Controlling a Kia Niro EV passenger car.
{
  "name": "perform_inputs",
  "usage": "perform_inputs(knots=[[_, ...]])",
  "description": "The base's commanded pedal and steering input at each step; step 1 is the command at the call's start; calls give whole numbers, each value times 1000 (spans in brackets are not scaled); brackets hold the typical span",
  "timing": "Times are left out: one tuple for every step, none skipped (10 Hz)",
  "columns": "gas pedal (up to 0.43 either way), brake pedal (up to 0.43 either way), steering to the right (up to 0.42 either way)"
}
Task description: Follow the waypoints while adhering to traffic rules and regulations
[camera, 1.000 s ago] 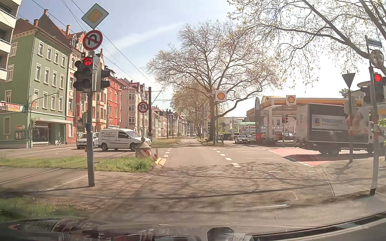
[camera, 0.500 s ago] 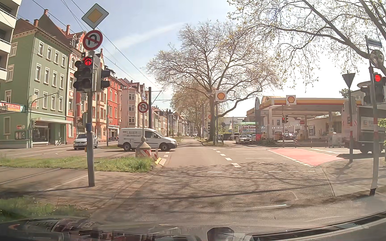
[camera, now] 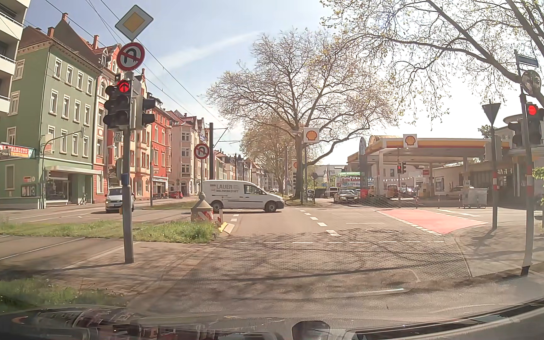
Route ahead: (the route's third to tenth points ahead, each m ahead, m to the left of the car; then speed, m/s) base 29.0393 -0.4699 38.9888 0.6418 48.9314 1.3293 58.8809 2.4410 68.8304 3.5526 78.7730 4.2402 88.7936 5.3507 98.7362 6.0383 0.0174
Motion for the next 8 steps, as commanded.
perform_inputs(knots=[[0, 220, -3], [0, 220, -4], [0, 220, -3], [0, 220, -3], [0, 220, -4], [0, 220, -4], [0, 220, -4], [0, 220, -3]])
